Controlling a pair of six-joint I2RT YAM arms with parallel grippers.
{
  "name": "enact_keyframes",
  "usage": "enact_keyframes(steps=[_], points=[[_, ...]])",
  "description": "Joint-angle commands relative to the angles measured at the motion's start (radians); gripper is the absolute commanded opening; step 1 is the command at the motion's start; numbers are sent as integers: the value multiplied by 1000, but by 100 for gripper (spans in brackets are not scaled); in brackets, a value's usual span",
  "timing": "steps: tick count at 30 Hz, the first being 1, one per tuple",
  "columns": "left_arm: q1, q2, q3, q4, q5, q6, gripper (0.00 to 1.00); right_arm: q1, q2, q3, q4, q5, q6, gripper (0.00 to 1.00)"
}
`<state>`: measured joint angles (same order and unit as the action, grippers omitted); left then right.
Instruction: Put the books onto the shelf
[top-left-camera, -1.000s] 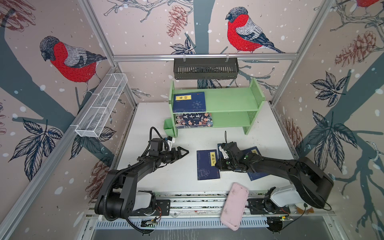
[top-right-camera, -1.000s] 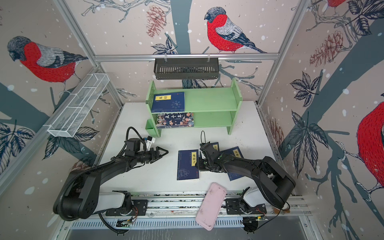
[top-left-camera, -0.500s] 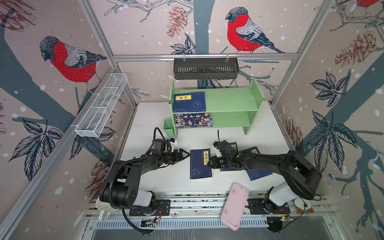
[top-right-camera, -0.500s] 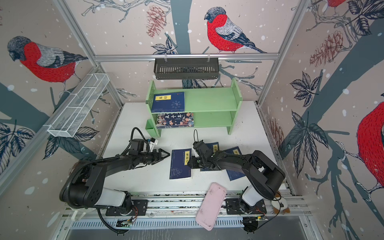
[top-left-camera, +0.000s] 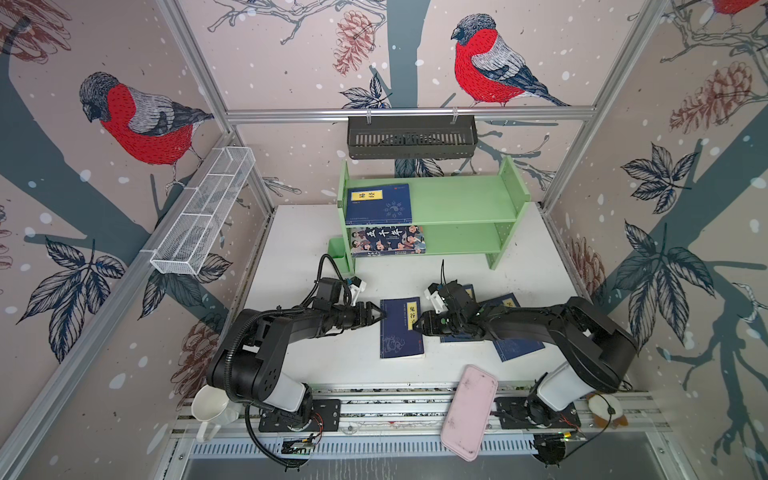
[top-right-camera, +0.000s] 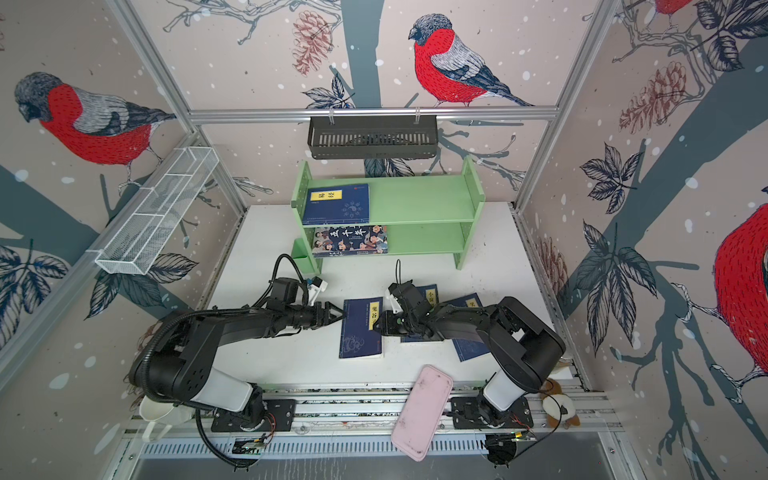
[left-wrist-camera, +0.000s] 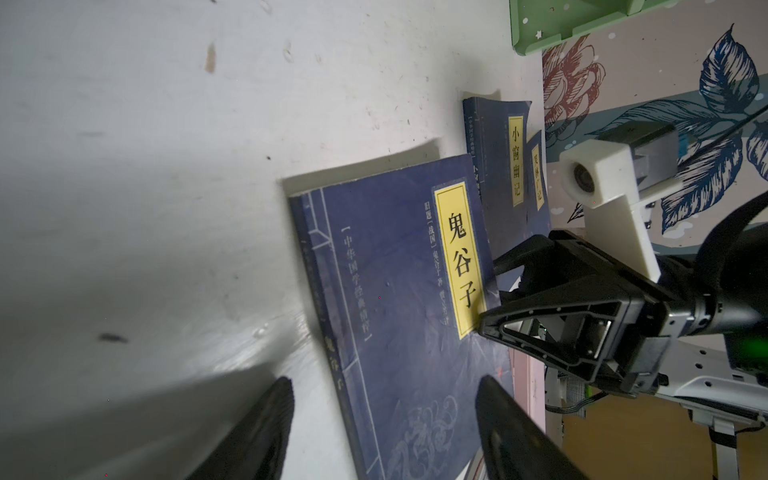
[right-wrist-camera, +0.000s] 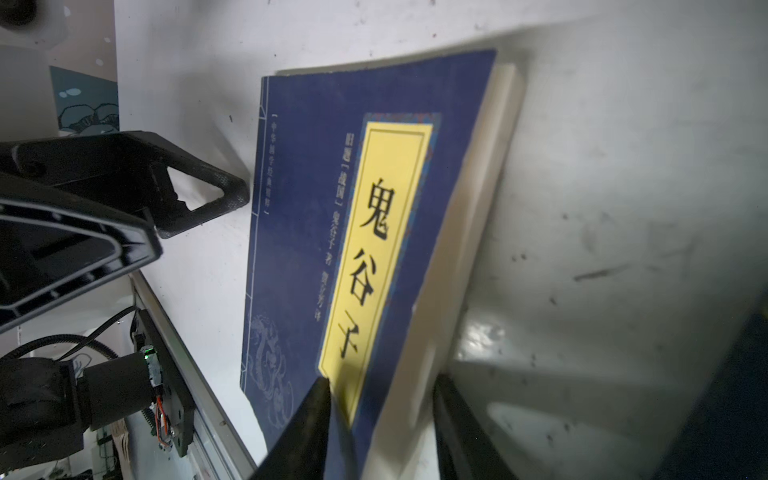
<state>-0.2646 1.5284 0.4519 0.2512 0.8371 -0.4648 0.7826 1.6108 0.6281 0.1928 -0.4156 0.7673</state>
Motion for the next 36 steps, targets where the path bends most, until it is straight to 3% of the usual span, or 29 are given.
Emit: enact_keyframes(steps=[1,5,10,15,22,26,29,33,36], points=[[-16,32,-6,-45,-10,-6,66,-3,27,-7,9,-37,22,42],[-44,60,7,-44,-1,-2,66,-4,40,-9,26,-33,29,37],[-49,66,16,-45,-3,-4,66,-17,34,-26,51,-35,39,21],[-48,14,10,-74,-32,29,80,-38,-13,-56,78,-54,31,3],[-20,-185,34,-165,-26,130,89,-85,-138,-74,95,-171,-59,1],[63,-287,37,-181,50,111,90,-107,-224,-51,26,-239,-138,1],[76,-319,38,-188,115,126,90,-115,-275,-17,-31,-290,-197,1],[76,-340,31,-140,222,62,89,-115,-313,36,-91,-344,-253,0],[73,-343,30,-43,323,-55,85,-103,-327,70,-121,-378,-286,1]])
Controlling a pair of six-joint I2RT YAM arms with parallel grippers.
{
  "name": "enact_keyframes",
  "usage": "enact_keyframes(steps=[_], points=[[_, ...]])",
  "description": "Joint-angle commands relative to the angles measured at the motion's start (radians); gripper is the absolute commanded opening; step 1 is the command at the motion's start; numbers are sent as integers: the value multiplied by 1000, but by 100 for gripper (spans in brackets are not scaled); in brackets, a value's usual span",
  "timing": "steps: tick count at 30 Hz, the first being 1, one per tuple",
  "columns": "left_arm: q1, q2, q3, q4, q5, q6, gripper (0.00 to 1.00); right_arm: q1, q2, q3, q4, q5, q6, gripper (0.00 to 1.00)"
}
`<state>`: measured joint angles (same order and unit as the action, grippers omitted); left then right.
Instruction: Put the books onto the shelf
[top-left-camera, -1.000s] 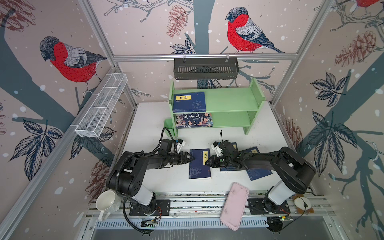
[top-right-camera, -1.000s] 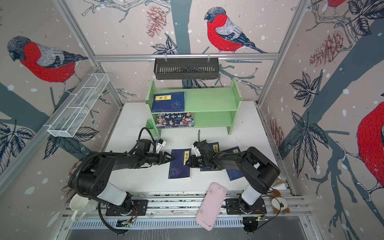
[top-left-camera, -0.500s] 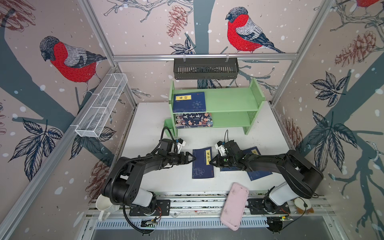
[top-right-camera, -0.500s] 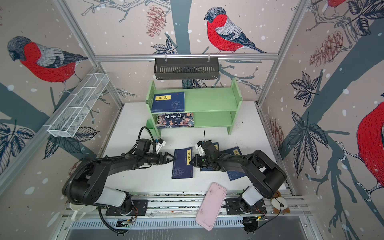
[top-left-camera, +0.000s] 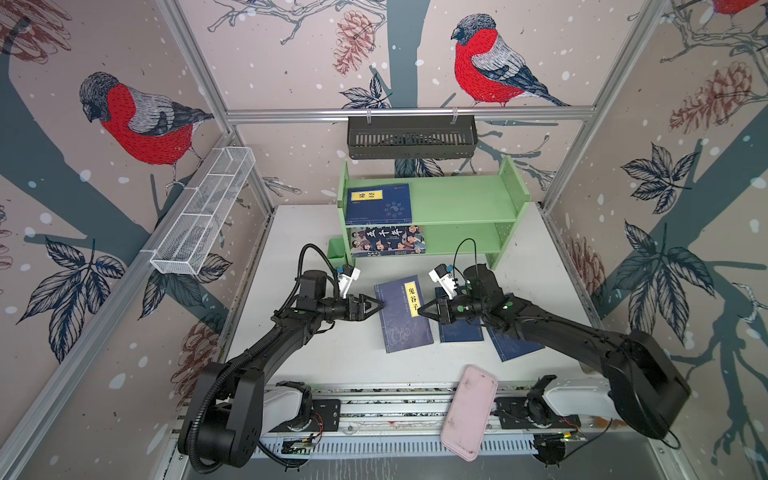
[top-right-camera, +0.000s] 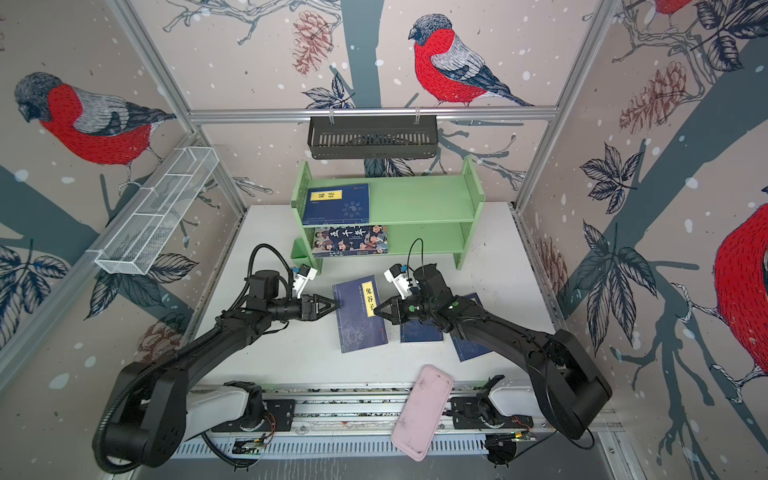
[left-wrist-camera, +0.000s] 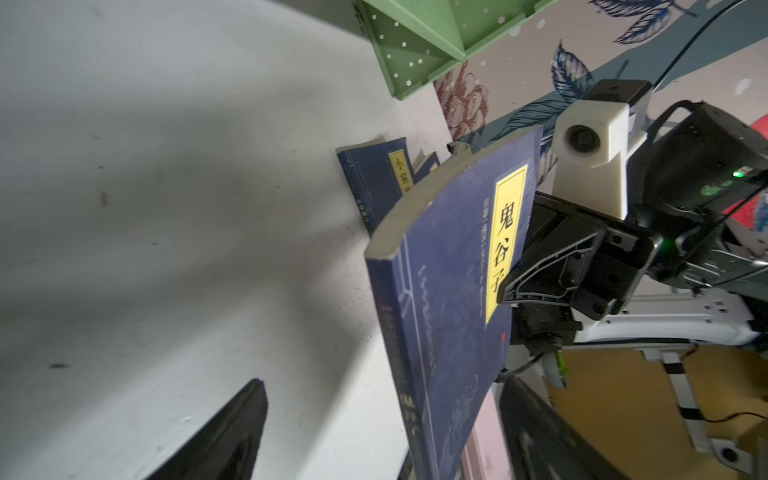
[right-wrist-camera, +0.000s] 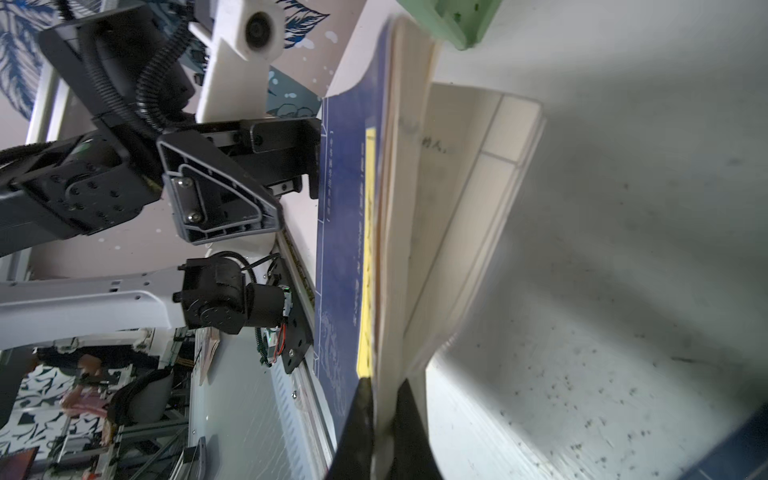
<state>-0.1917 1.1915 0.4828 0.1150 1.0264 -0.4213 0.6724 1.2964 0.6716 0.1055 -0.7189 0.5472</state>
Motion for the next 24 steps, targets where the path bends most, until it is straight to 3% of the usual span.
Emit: enact_keyframes(steps=[1,5,8,11,12,13,16,19,24], points=[[-1,-5,-4,117,148,-120,84,14,-19,36,-38,-85,-74,1],[-3,-19,-8,173,190,-179,73,30,-28,62,-60,-109,-98,1],[-9,-26,-12,274,233,-280,52,43,-12,86,-79,-123,-118,1],[-11,-35,-9,314,240,-321,20,51,2,108,-84,-129,-127,2],[-11,-38,-5,311,239,-320,12,53,7,120,-89,-129,-131,6],[-11,-41,-2,310,239,-320,2,52,12,132,-100,-120,-134,18],[-11,-51,18,310,249,-315,0,48,2,153,-119,-69,-134,30],[-11,-54,80,288,267,-292,0,20,-38,159,-110,-33,-115,51],[-11,-52,284,33,251,-86,0,-59,-180,166,-108,35,-87,63]])
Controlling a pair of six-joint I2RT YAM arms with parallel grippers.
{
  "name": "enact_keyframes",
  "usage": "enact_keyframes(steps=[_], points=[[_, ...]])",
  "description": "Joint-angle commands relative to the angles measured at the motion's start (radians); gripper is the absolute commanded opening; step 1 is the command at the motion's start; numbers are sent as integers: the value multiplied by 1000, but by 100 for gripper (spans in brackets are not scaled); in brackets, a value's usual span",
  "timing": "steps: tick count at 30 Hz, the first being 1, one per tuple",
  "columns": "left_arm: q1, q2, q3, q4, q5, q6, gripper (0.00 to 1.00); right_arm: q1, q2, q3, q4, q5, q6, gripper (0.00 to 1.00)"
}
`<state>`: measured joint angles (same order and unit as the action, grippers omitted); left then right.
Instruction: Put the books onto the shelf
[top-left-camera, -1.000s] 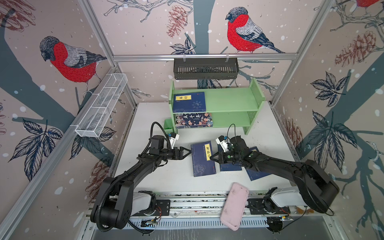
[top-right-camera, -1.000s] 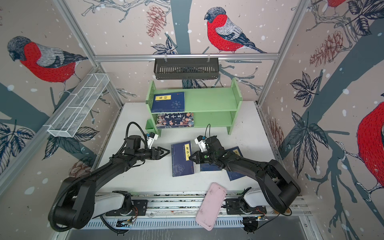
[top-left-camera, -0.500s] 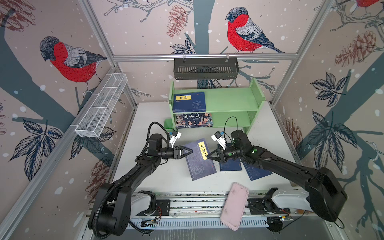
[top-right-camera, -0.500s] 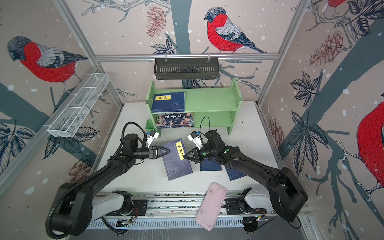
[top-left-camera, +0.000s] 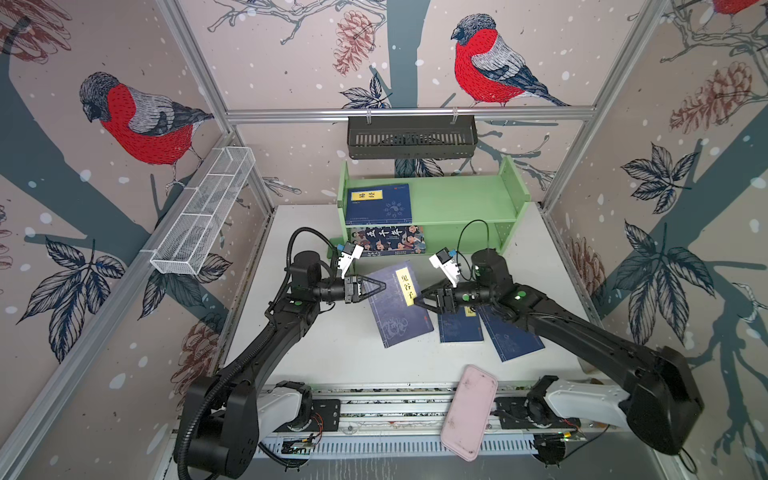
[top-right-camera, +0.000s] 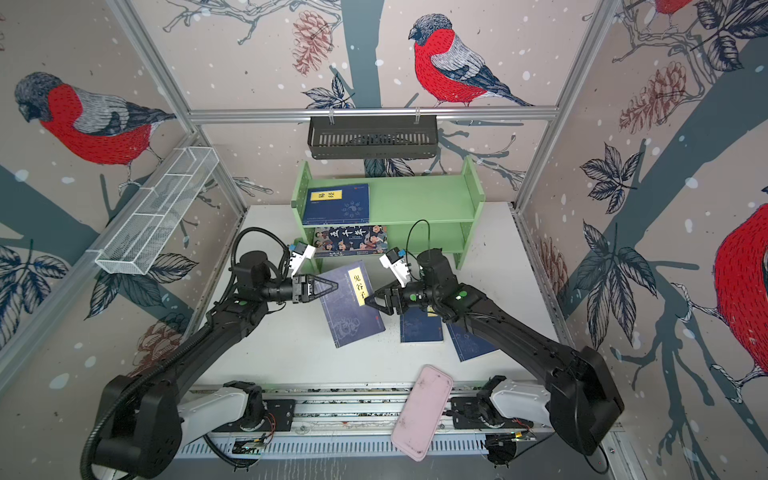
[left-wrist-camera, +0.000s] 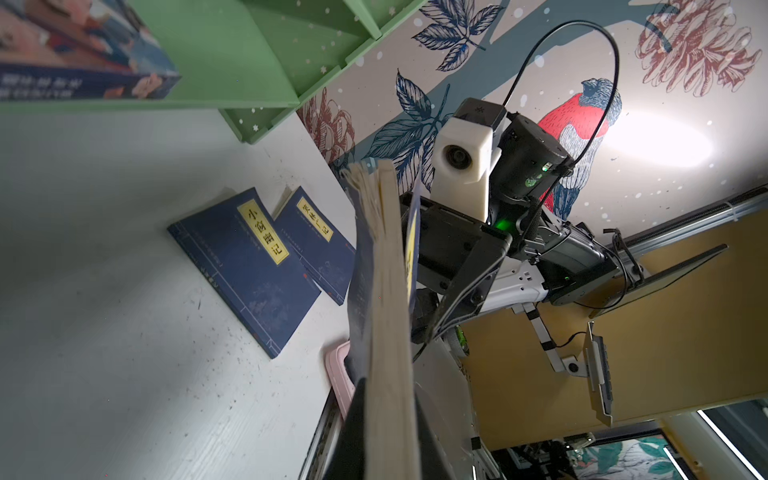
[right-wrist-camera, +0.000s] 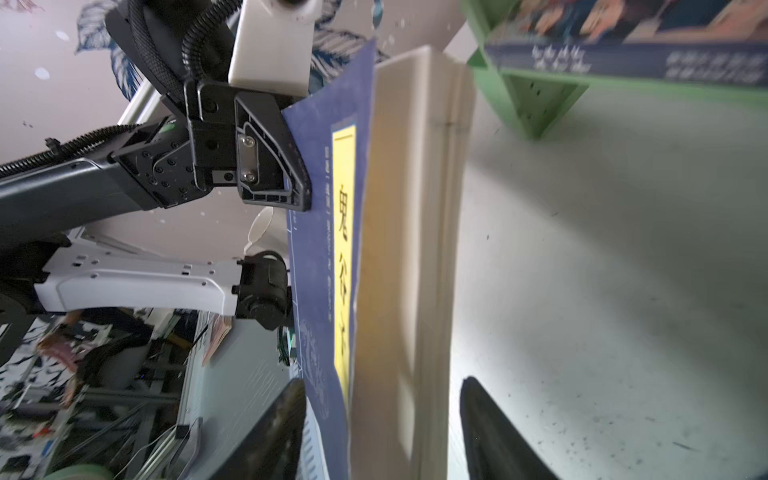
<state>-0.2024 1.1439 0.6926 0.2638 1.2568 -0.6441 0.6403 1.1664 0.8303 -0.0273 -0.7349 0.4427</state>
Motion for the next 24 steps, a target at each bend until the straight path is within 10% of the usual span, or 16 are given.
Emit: enact_keyframes(steps=[1,24], points=[[0,-1,117,-143,23,161,0,-47,-80,6,27,65,26,64],[64,171,384,641,-283,-582,0,-94,-266,-100,422,123,267,78]])
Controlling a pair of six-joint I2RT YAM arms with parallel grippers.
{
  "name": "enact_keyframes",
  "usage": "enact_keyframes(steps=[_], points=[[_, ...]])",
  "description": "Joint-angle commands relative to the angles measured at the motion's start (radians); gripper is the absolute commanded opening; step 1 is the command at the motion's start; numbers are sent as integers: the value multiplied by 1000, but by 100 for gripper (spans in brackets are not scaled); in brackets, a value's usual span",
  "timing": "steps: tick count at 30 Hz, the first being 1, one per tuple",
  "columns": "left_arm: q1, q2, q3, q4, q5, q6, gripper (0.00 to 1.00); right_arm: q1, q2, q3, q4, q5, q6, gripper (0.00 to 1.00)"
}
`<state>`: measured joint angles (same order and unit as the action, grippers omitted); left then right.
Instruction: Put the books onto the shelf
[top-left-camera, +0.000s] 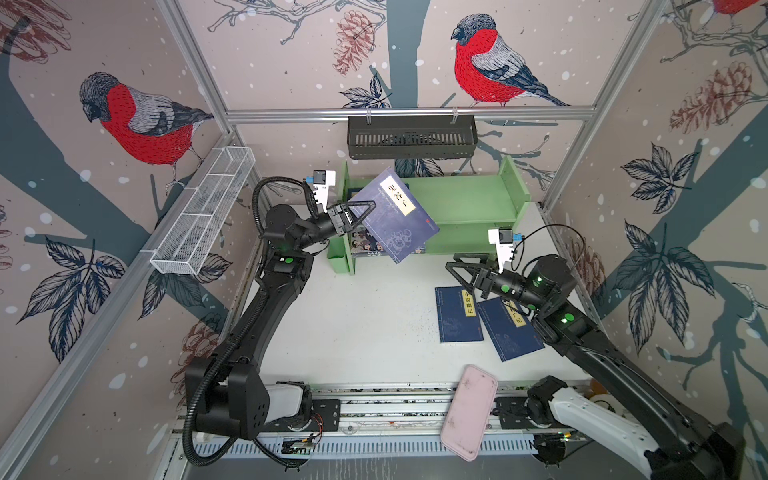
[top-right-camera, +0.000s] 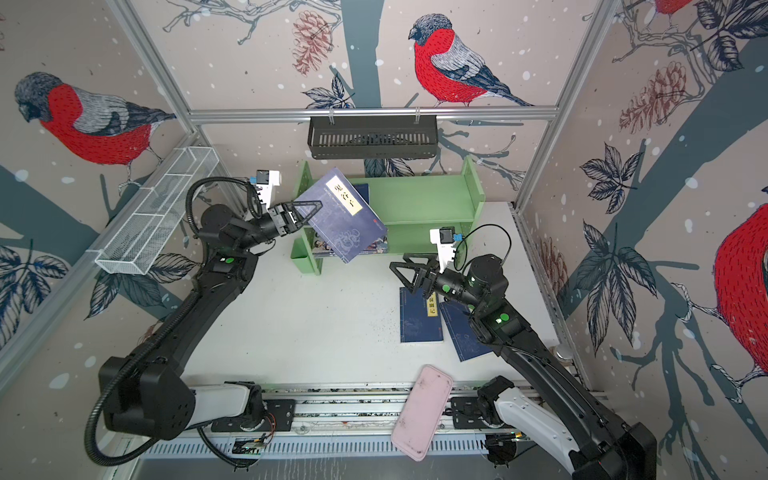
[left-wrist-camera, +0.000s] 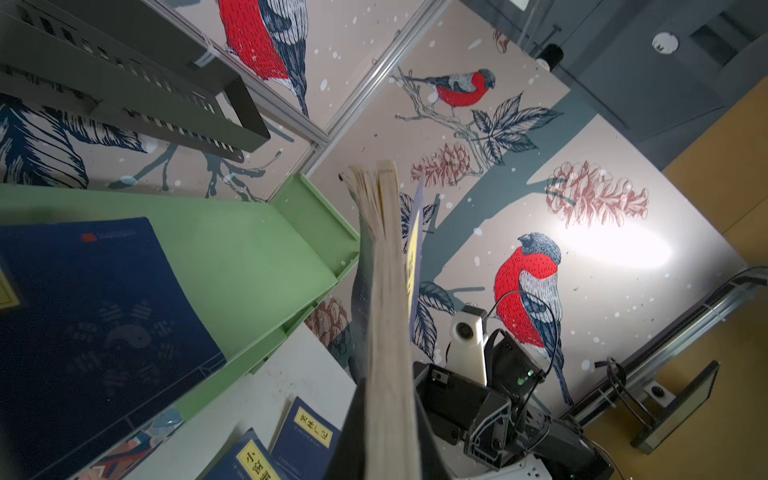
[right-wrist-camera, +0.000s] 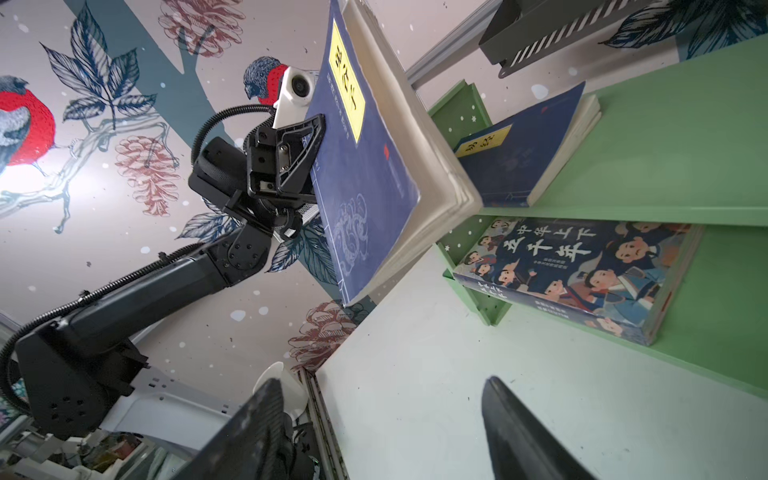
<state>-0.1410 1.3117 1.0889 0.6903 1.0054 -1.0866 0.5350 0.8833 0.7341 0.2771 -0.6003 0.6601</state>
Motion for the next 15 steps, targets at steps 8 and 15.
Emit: enact_keyframes(steps=[8,15], points=[[2,-2,-45,307,-43,-213,0,82,177,56,223,-21,71,78],[3,-5,-71,328,-55,-232,0,114,306,100,363,-4,120,78]])
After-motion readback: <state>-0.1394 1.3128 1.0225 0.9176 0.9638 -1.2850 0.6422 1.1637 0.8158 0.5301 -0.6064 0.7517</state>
